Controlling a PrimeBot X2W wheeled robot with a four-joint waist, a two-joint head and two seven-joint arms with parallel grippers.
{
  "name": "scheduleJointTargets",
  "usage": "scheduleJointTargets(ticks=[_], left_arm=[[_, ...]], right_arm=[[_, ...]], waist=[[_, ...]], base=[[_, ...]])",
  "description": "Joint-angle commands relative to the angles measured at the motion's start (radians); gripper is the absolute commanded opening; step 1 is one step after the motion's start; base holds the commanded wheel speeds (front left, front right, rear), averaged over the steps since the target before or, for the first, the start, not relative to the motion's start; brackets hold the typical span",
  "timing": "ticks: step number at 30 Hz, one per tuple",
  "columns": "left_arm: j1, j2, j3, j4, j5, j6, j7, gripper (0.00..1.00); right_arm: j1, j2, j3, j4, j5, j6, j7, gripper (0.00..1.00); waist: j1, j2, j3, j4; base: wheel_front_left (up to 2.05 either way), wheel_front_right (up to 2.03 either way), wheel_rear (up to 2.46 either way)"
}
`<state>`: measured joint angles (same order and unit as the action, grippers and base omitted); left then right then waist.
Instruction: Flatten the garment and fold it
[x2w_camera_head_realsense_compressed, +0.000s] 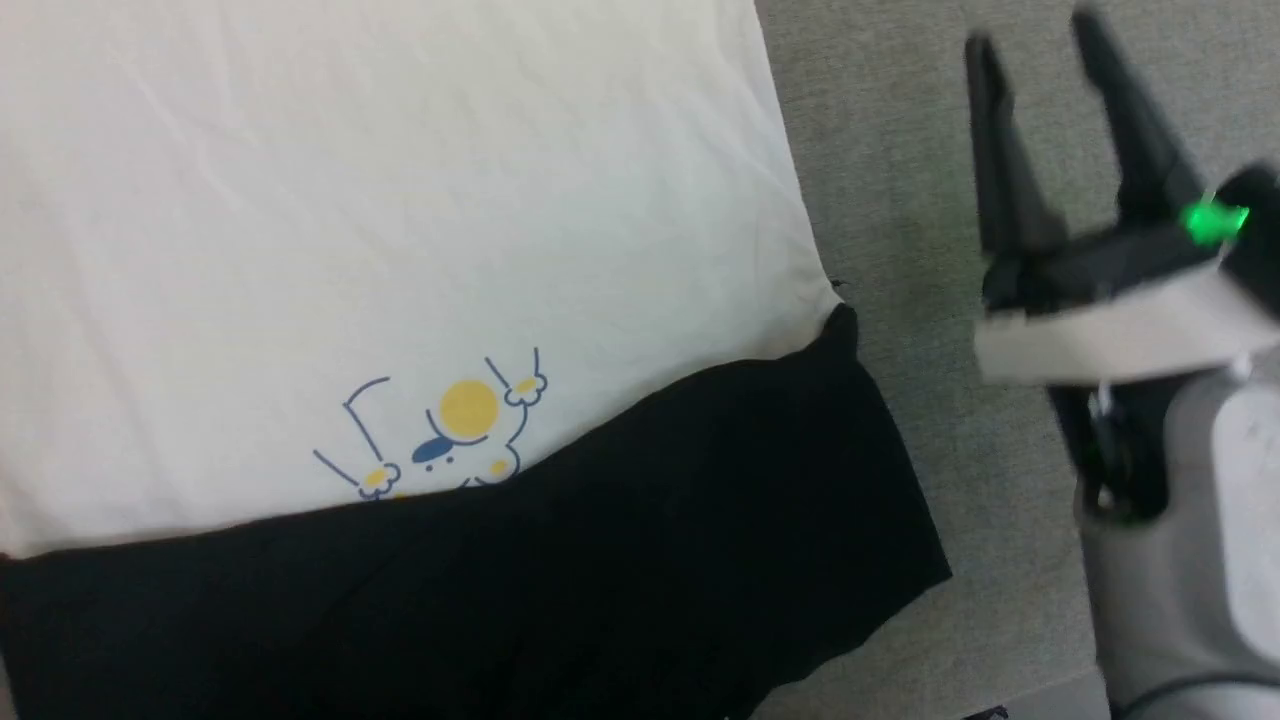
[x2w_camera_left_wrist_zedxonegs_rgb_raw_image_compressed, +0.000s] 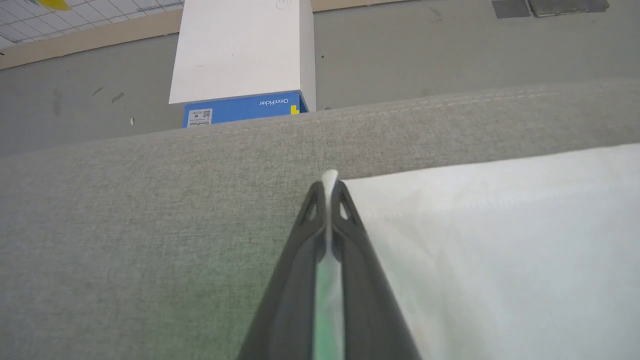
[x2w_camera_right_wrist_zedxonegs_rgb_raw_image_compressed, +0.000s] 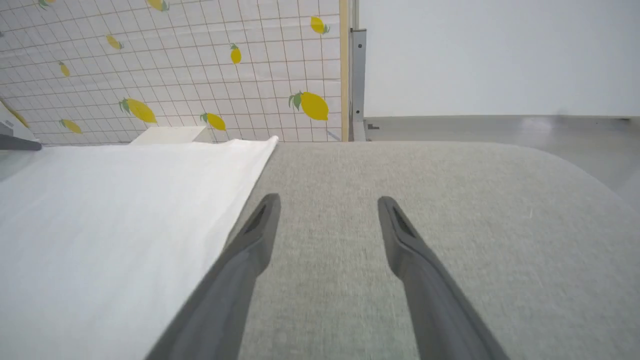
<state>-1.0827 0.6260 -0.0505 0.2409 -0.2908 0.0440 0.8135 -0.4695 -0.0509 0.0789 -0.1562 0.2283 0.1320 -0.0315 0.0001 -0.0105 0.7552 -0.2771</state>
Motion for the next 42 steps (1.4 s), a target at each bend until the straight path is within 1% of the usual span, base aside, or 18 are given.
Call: scheduleJointTargets(ticks=[1,3,5,8,11,16,19,22,25,27,31,32,33,34,35,36,39,42], left_arm=[[-0.024,-0.01,-0.008,0.003,-0.008,-0.007,-0.014,0.0],[-0.03,-0.016,-0.03,0.008,-0.002,-0.023,-0.028,0.0],[-0.037,-0.028,-0.043,0.012,-0.003,-0.032,-0.049,0.0],[-0.05,-0.056,-0.063,0.019,-0.005,-0.042,-0.091,0.0],[-0.062,-0.092,-0.083,0.024,-0.016,-0.056,-0.135,0.0],[-0.079,-0.148,-0.129,0.038,-0.022,-0.084,-0.201,0.0],[-0.09,-0.176,-0.151,0.048,-0.026,-0.096,-0.233,0.0],[-0.102,-0.197,-0.165,0.058,-0.034,-0.105,-0.26,0.0],[-0.116,-0.21,-0.184,0.065,-0.035,-0.118,-0.286,0.0],[-0.123,-0.217,-0.192,0.073,-0.037,-0.124,-0.301,0.0],[-0.141,-0.226,-0.203,0.092,-0.042,-0.131,-0.327,0.0],[-0.145,-0.227,-0.205,0.097,-0.043,-0.132,-0.331,0.0],[-0.15,-0.228,-0.207,0.103,-0.044,-0.134,-0.338,0.0],[-0.154,-0.229,-0.208,0.108,-0.044,-0.135,-0.343,0.0],[-0.158,-0.23,-0.21,0.114,-0.045,-0.136,-0.349,0.0],[-0.163,-0.229,-0.211,0.121,-0.045,-0.137,-0.354,0.0],[-0.18,-0.225,-0.21,0.145,-0.04,-0.136,-0.383,0.0],[-0.198,-0.213,-0.205,0.164,-0.023,-0.125,-0.431,0.0]], right_arm=[[-0.068,0.001,0.0,0.001,-0.005,-0.001,0.018,1.0],[-0.177,0.001,0.003,0.037,0.0,-0.001,0.061,1.0],[-0.296,0.001,0.009,0.11,0.03,-0.001,0.119,1.0],[-0.473,0.001,-0.006,0.268,0.076,-0.001,0.22,1.0],[-0.612,0.001,-0.027,0.423,0.092,-0.001,0.32,1.0],[-0.779,0.001,-0.046,0.647,0.057,-0.001,0.452,1.0],[-0.843,0.001,-0.061,0.753,-0.006,-0.001,0.535,1.0],[-0.893,0.001,-0.074,0.818,-0.082,-0.001,0.597,1.0],[-0.932,0.001,-0.095,0.859,-0.186,-0.001,0.66,1.0],[-0.948,0.001,-0.106,0.87,-0.248,-0.001,0.7,1.0],[-0.961,0.001,-0.152,0.872,-0.31,-0.001,0.772,1.0],[-0.962,0.001,-0.165,0.869,-0.324,-0.001,0.788,0.95],[-0.963,0.001,-0.179,0.864,-0.34,-0.001,0.805,0.56],[-0.962,0.001,-0.185,0.861,-0.35,-0.001,0.818,0.31],[-0.961,0.001,-0.189,0.854,-0.356,-0.001,0.829,0.11],[-0.961,0.001,-0.191,0.847,-0.36,-0.001,0.834,0.0],[-0.957,0.001,-0.182,0.824,-0.358,-0.001,0.838,0.0],[-0.957,0.001,-0.165,0.791,-0.353,-0.001,0.797,0.0]], waist=[[-0.0001,0.0105,-0.007,0.019],[-0.0001,0.0105,-0.011,0.033],[-0.0001,0.0105,-0.012,0.048],[-0.0001,0.0105,-0.009,0.083],[-0.0001,0.0105,-0.004,0.123],[-0.0001,0.0105,0.003,0.202],[-0.0001,0.0105,0.01,0.242],[-0.0001,0.0105,0.021,0.269],[-0.0001,0.0105,0.037,0.29],[-0.0001,0.0105,0.044,0.299],[-0.0001,0.0105,0.055,0.31],[-0.0001,0.0105,0.058,0.312],[-0.0001,0.0105,0.061,0.314],[-0.0001,0.0105,0.062,0.315],[-0.0001,0.0105,0.065,0.315],[-0.0001,0.0105,0.067,0.314],[-0.0001,0.0105,0.071,0.307],[-0.0001,0.0105,0.072,0.296]], base=[[0.0,0.0,0.0],[0.0,0.0,0.0],[0.0,0.0,0.0],[0.0,0.0,0.0],[0.0,0.0,0.0],[0.0,0.0,0.0],[0.0,0.0,0.0],[0.0,0.0,0.0],[0.0,0.0,0.0],[0.0,0.0,0.0],[0.0,0.0,0.0],[0.0,0.0,0.0],[0.0,0.0,0.0],[0.0,0.0,0.0],[0.0,0.0,0.0],[0.0,0.0,0.0],[0.0,0.0,0.0],[0.0,0.0,0.0]])
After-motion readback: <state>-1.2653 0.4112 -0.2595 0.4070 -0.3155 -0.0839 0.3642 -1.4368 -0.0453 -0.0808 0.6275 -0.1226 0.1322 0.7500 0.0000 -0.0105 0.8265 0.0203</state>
